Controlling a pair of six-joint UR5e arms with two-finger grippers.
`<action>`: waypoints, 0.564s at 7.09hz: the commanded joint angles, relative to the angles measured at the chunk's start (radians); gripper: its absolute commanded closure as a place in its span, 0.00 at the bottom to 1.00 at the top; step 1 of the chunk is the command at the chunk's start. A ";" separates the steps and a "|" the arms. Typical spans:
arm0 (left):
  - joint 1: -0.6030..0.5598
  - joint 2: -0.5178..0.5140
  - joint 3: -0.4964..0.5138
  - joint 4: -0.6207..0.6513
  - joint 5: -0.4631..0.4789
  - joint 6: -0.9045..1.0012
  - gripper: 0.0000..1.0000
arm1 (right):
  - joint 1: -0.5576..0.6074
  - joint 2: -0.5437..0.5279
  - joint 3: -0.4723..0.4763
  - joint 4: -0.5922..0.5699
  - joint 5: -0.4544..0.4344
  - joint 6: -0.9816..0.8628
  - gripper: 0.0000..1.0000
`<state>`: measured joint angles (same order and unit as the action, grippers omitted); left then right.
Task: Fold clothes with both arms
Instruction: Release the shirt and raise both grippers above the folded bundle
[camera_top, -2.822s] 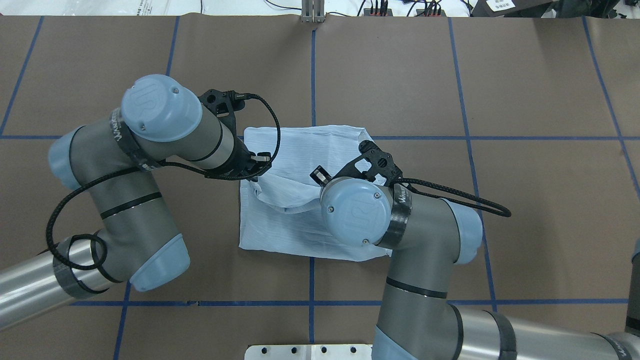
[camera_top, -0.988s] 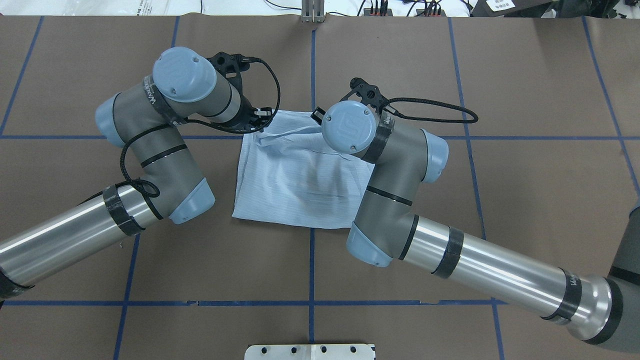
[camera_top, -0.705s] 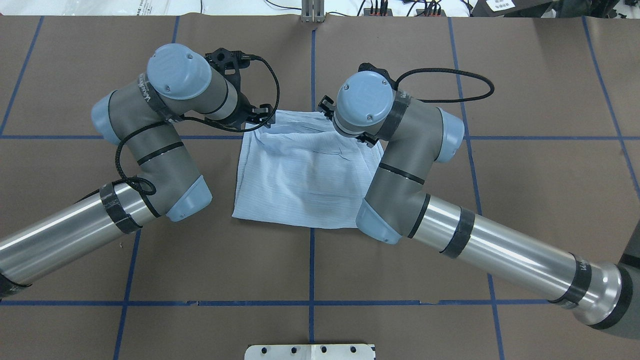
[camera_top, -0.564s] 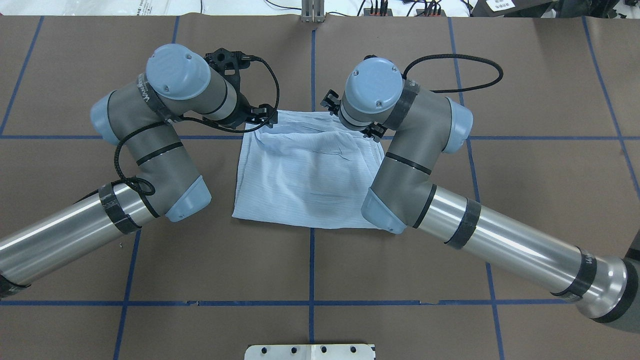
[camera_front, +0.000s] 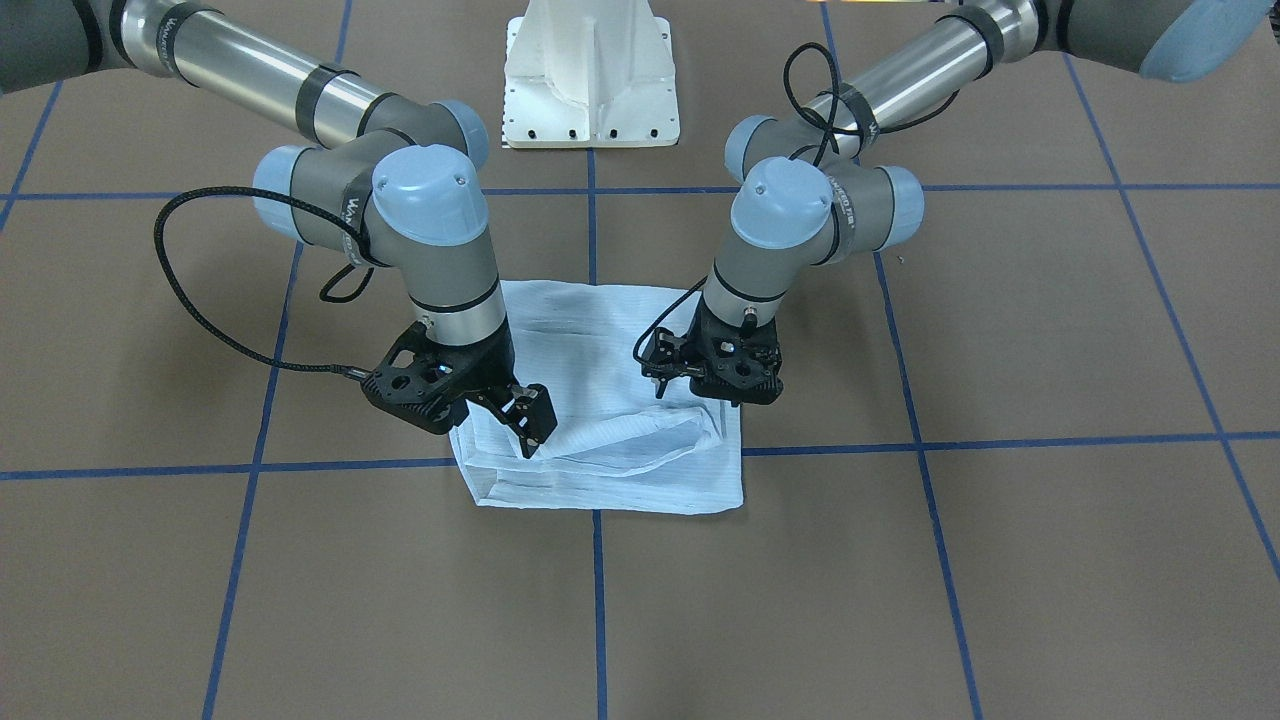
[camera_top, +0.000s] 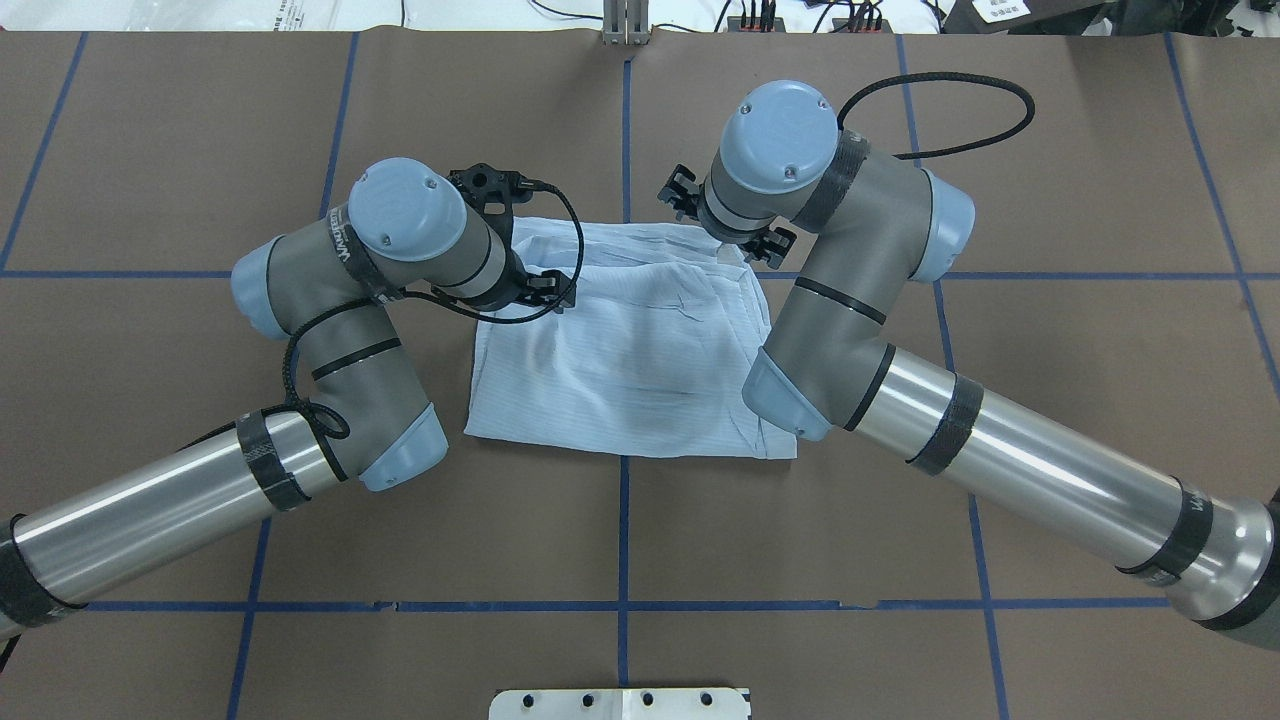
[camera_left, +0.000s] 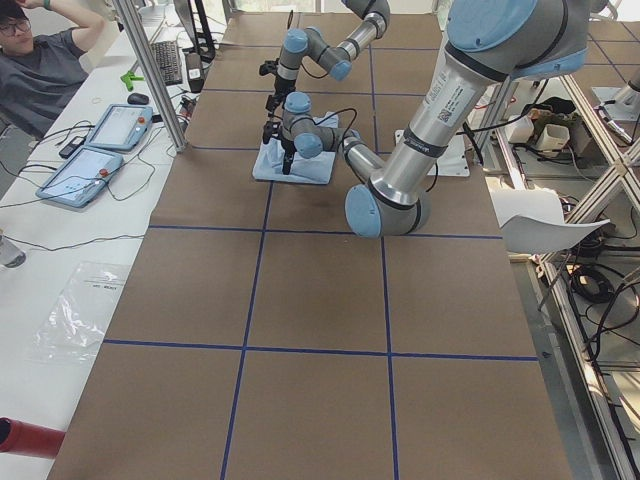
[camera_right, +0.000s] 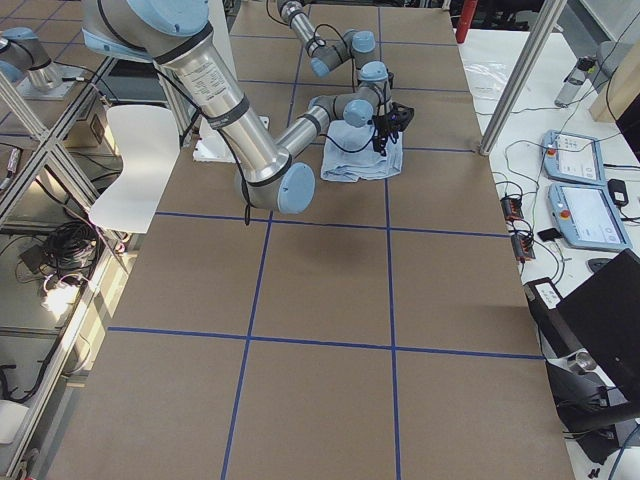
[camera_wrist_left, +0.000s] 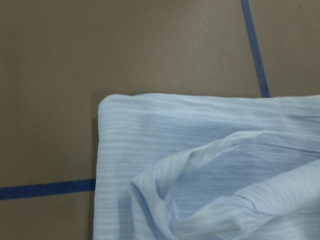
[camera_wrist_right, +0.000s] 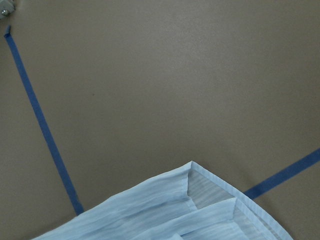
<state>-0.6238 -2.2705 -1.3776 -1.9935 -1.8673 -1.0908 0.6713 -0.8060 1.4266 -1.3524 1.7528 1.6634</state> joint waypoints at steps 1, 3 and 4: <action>-0.004 -0.020 0.049 0.005 0.052 0.038 0.00 | -0.001 0.001 0.000 0.004 0.001 -0.001 0.00; -0.063 -0.079 0.157 0.001 0.053 0.046 0.00 | -0.001 -0.001 0.000 0.004 -0.001 -0.002 0.00; -0.107 -0.111 0.202 -0.002 0.053 0.052 0.00 | -0.001 0.001 0.000 0.004 -0.003 -0.002 0.00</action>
<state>-0.6852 -2.3410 -1.2393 -1.9928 -1.8163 -1.0461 0.6705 -0.8058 1.4266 -1.3485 1.7520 1.6615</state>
